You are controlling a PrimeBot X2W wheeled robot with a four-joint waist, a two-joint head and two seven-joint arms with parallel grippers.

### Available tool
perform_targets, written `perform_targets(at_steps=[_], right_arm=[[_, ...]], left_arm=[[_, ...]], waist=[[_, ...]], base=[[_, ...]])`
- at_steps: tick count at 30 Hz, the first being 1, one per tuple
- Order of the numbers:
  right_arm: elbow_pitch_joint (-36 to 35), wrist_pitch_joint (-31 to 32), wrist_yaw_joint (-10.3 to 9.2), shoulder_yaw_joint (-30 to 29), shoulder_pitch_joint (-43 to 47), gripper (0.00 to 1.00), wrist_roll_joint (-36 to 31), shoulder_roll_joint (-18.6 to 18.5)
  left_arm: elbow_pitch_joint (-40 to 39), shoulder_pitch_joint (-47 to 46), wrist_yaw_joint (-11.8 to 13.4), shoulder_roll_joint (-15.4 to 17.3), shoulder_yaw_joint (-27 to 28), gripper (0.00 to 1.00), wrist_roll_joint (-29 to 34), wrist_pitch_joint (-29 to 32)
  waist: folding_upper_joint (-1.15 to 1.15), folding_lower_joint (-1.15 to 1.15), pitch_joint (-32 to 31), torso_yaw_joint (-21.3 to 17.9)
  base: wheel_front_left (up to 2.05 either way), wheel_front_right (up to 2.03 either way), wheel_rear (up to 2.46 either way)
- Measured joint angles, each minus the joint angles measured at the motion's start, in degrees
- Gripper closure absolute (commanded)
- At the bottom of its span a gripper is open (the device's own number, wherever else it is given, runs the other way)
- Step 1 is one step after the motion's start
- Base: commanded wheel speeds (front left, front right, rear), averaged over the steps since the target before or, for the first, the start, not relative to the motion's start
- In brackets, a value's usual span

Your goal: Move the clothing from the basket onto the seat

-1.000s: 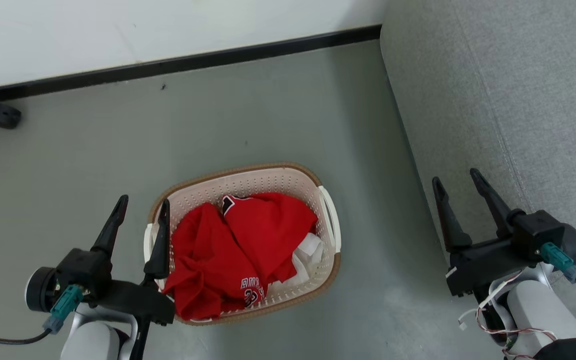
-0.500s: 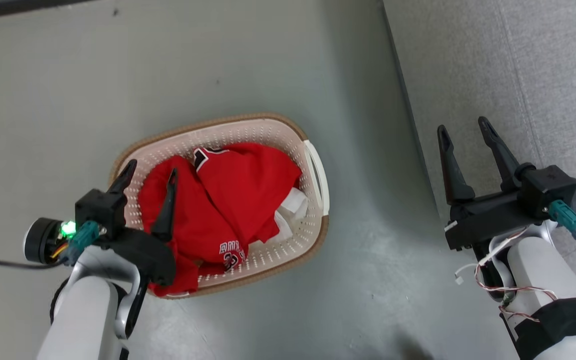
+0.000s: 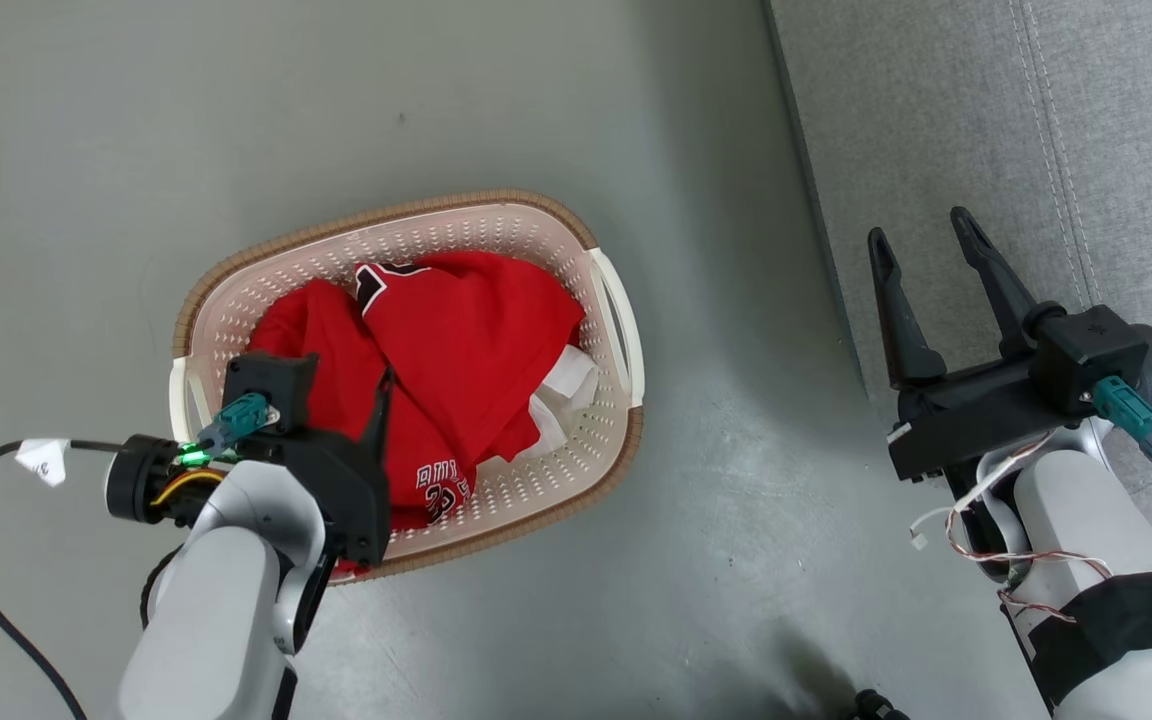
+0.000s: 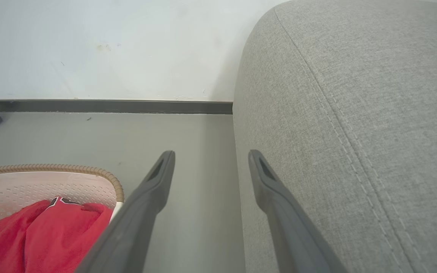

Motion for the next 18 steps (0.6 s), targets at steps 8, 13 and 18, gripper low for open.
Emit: perform_targets(at_steps=[8,13,18], right_arm=[[-0.11,0.0,0.65,0.48,-0.5,0.0,-1.25,0.02],[-1.36,-0.01,0.97,1.36,-0.7,0.0,-2.29,0.07],[-3.27,-0.01,1.18,1.74,-1.07,0.0,-2.61,-0.03]], left_arm=[[3.18,-2.25,0.3,-3.2,-0.87,0.0,-0.66,3.11],[5.43,-2.96,0.48,-3.02,-0.93,0.0,-0.83,4.76],[7.6,-3.87,0.51,-3.01,-0.63,0.0,-1.26,6.21]], waist=[[-0.01,0.0,-0.1,0.29],[-0.01,0.0,0.23,0.4],[-0.01,0.0,0.92,0.53]], base=[[0.0,0.0,0.0],[0.0,0.0,0.0],[0.0,0.0,0.0]])
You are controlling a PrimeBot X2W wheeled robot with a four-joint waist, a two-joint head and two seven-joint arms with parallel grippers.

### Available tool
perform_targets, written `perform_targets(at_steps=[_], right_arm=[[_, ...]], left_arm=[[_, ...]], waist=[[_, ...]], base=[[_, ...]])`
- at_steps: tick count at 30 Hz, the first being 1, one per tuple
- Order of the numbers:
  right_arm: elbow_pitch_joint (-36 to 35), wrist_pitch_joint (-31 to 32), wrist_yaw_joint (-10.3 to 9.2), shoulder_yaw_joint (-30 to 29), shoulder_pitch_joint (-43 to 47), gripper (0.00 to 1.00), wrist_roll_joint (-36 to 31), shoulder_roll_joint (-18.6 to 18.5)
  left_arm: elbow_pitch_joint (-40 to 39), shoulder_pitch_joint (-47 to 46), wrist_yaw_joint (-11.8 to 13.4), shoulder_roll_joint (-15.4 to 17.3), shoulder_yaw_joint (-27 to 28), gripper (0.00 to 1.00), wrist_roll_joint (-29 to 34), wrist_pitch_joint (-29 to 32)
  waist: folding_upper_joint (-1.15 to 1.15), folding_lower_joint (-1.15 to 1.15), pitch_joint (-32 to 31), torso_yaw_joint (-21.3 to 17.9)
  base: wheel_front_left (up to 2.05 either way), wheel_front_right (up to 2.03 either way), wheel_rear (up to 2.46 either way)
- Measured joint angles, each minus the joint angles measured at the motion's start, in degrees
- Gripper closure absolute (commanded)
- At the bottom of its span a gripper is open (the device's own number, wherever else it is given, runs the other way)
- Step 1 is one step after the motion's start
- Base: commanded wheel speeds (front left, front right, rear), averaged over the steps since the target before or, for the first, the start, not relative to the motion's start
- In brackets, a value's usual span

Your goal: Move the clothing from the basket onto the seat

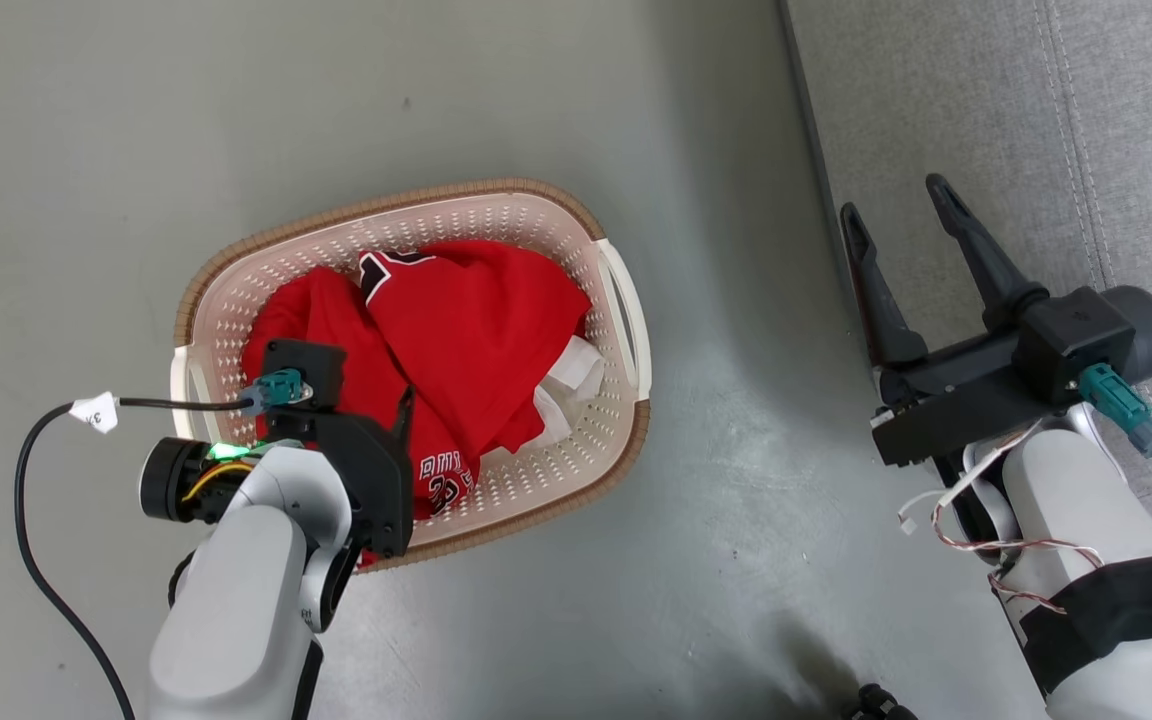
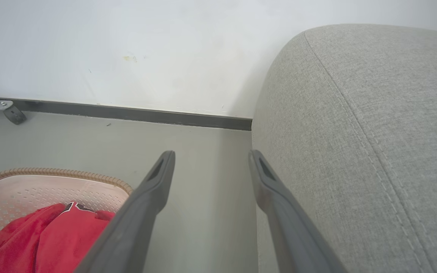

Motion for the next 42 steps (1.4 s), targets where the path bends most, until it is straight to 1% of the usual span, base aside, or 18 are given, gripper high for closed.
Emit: perform_targets(at_steps=[6,17,20,42], right_arm=[[-2.3,-0.24,0.25,0.12,-0.5,0.0,-0.48,-0.57],[-5.52,-0.41,0.58,0.57,-0.8,0.0,-2.15,-1.66],[-6.13,-0.41,0.74,0.51,-0.79,0.0,-2.56,-1.9],[-9.89,-0.41,0.47,-0.16,-0.01,0.0,-3.16,-2.61]], left_arm=[[2.4,-1.33,0.11,-0.07,0.35,0.0,-0.26,1.38],[7.33,-3.38,1.2,-0.31,1.32,0.0,-0.85,3.15],[8.39,-4.05,1.54,-0.3,1.59,0.0,-0.93,3.16],[12.99,-9.31,1.53,0.56,2.65,0.0,-1.26,2.3]], waist=[[0.0,0.0,1.02,0.06],[0.0,0.0,3.93,-0.2],[0.0,0.0,4.55,-0.26],[0.0,0.0,9.9,0.13]], base=[[0.0,0.0,0.0],[0.0,0.0,0.0],[0.0,0.0,0.0],[0.0,0.0,0.0]])
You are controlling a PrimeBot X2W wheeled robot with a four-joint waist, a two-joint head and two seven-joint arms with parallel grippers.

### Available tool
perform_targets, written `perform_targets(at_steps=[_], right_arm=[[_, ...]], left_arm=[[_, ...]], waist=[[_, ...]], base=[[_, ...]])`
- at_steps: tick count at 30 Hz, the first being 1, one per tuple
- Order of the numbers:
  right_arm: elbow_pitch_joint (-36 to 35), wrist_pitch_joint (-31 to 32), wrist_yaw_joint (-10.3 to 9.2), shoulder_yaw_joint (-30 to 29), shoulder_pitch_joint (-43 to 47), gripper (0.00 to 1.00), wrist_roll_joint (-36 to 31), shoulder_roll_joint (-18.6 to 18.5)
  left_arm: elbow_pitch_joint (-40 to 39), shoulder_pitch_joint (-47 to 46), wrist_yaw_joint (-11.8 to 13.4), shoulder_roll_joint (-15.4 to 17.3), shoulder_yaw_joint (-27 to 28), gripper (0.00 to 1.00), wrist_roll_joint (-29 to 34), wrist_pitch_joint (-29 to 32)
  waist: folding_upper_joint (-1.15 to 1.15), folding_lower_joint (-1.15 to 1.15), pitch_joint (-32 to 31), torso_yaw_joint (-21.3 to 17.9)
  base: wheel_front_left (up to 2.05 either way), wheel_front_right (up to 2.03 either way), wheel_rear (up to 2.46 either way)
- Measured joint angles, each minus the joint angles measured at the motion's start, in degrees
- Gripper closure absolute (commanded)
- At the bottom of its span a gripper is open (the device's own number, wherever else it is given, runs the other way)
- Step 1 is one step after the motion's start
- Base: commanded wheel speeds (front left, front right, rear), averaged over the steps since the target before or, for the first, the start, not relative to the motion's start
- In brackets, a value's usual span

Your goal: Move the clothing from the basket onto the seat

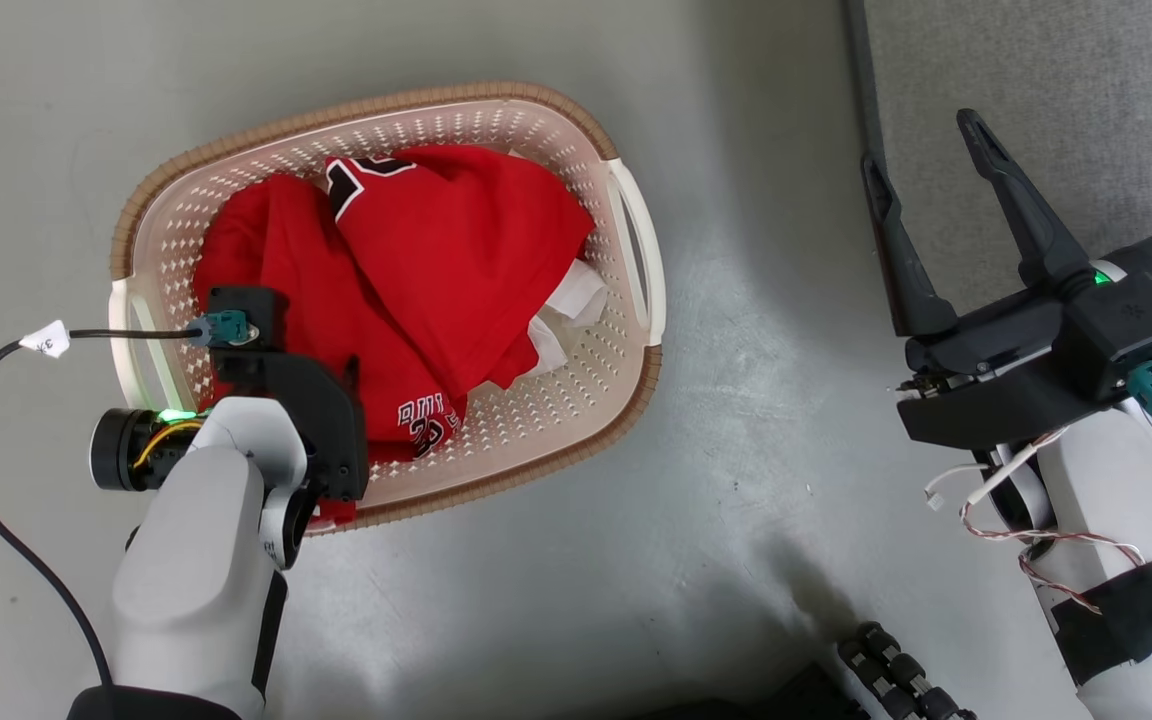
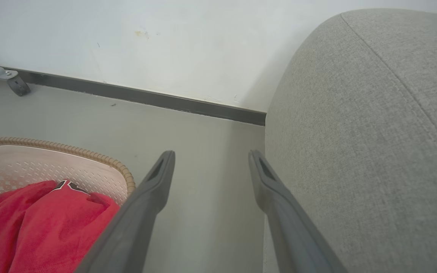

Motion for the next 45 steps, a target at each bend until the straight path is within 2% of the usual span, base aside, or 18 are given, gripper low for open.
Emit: perform_targets(at_steps=[5,6,7,9,11,12,17,27,45], right_arm=[[0.04,0.0,0.01,0.04,-0.01,0.0,0.0,0.0],[0.03,0.0,0.01,0.04,-0.01,0.0,0.0,0.0],[0.03,0.0,0.01,0.03,-0.01,0.0,0.0,0.0],[-0.01,0.0,0.01,0.04,-0.03,0.0,-0.01,0.02],[-0.03,0.0,0.01,0.04,-0.03,0.0,-0.01,0.03],[-0.04,0.0,0.01,0.03,-0.03,0.0,-0.05,0.03],[0.13,0.0,-0.01,-0.66,-0.03,0.0,-0.08,-0.05],[2.79,0.0,-0.08,-1.35,0.04,0.0,-0.03,-0.24],[8.73,0.0,0.29,0.04,4.86,0.0,1.23,1.35]], left_arm=[[1.07,-0.52,-0.02,-0.01,0.07,0.0,-0.16,-1.0],[1.11,-0.6,-0.07,-0.12,0.05,0.08,-0.43,-1.02],[1.2,-0.66,-0.07,-0.21,0.05,0.19,-0.84,-1.24],[1.51,-0.86,-0.09,-0.37,0.0,0.52,-1.24,-1.54],[1.9,-1.06,-0.51,-0.45,-0.02,0.91,-1.41,-1.98],[2.0,-1.09,-0.53,-0.43,-0.04,1.0,-1.42,-2.1],[2.85,-1.36,-0.6,-0.78,0.01,1.0,-1.97,-3.72],[3.23,-1.52,-2.57,-2.35,1.07,1.0,-4.89,-9.43],[-1.11,5.48,-4.07,-2.81,0.59,1.0,-8.71,-20.42]], waist=[[0.0,0.0,0.45,0.35],[0.0,0.0,0.52,0.4],[0.0,0.0,0.58,0.43],[0.0,0.0,0.71,0.49],[0.0,-0.01,0.83,0.54],[0.0,-0.01,0.89,0.56],[0.0,-0.01,0.88,0.76],[0.0,-0.01,-2.39,2.3],[-0.01,-0.01,-15.27,6.64]], base=[[0.0,0.0,0.0],[0.0,0.0,0.0],[0.0,0.0,0.0],[0.0,0.0,0.0],[0.0,0.0,0.0],[0.0,0.0,0.0],[0.0,0.0,0.0],[0.0,0.0,0.0],[0.0,0.0,0.0]])
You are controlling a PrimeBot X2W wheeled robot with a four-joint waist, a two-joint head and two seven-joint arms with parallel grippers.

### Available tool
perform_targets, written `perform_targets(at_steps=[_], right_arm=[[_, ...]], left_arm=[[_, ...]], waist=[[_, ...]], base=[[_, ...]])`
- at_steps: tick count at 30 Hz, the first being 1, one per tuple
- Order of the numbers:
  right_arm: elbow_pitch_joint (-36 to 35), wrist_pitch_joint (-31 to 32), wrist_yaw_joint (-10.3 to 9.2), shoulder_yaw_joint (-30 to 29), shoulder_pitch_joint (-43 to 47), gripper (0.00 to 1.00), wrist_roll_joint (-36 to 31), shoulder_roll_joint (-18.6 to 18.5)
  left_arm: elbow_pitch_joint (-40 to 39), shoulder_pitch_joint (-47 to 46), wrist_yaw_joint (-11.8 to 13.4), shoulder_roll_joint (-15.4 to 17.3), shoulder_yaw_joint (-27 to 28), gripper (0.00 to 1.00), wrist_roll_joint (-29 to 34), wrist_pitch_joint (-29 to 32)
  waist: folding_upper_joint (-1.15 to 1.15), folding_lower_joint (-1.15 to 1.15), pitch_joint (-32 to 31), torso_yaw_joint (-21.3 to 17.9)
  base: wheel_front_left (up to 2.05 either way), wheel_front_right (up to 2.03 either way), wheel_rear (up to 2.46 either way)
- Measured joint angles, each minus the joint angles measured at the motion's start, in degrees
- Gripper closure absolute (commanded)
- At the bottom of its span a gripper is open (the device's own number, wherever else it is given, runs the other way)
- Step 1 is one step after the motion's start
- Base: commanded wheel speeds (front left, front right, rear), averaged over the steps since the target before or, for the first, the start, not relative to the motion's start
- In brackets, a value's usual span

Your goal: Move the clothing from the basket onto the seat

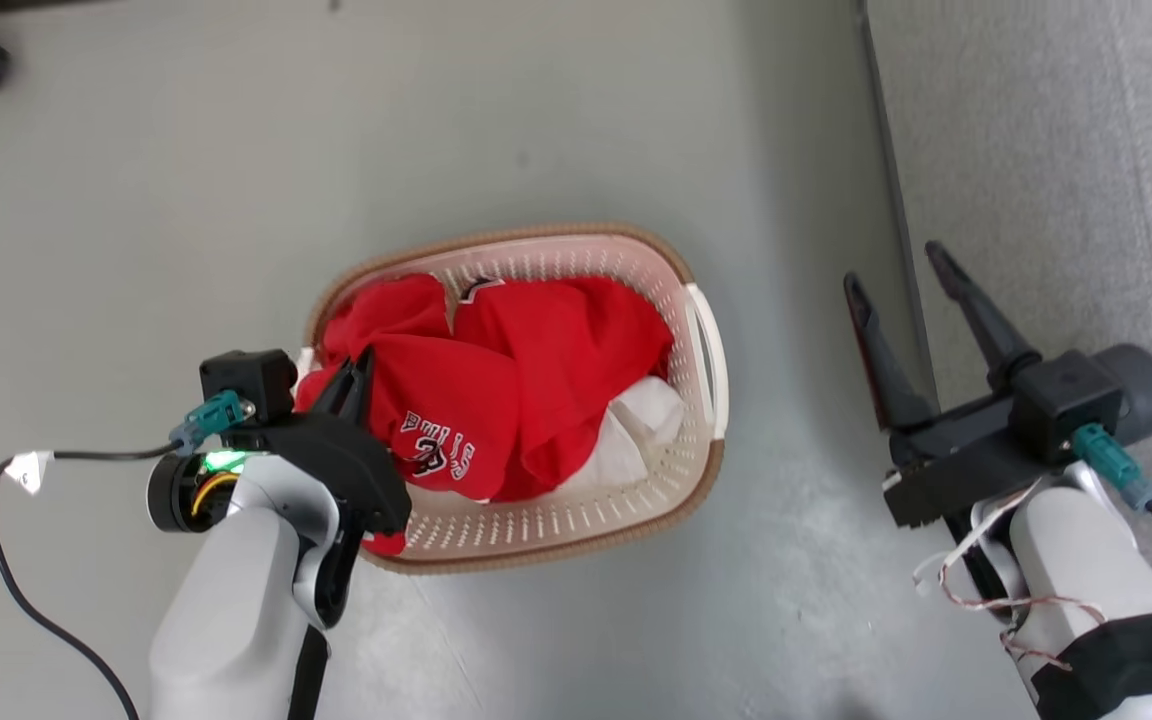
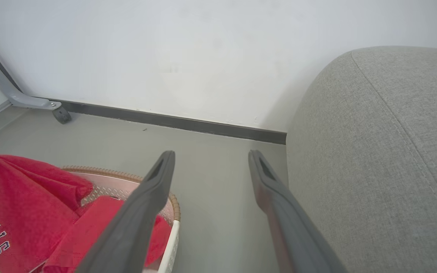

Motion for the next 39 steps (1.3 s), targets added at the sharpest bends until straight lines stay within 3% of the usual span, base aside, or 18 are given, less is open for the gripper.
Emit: perform_targets(at_steps=[12,28,33,39], right_arm=[[1.79,0.01,1.0,2.7,4.77,0.0,0.55,1.13],[1.86,0.01,2.0,15.84,10.91,0.0,2.68,3.44],[0.05,0.01,2.0,22.12,10.84,0.0,3.81,3.74],[-0.55,0.01,2.0,25.47,9.92,0.0,5.21,4.0]], left_arm=[[-5.1,6.6,-0.42,0.75,-2.13,1.0,-0.62,-3.98],[-17.46,14.91,-0.42,1.09,-9.58,1.0,-1.77,-4.35],[-21.11,16.17,-0.42,1.1,-10.33,1.0,-1.77,-3.27],[-25.36,17.98,-0.42,1.01,-12.16,1.0,-1.77,-2.08]], waist=[[0.0,0.0,-10.12,1.97],[-0.01,0.0,-24.45,2.84],[-0.01,0.0,-27.38,2.97],[-0.01,0.0,-28.88,2.94]], base=[[0.0,0.0,0.0],[0.0,0.0,0.0],[0.0,0.0,0.0],[0.0,0.0,0.0]])
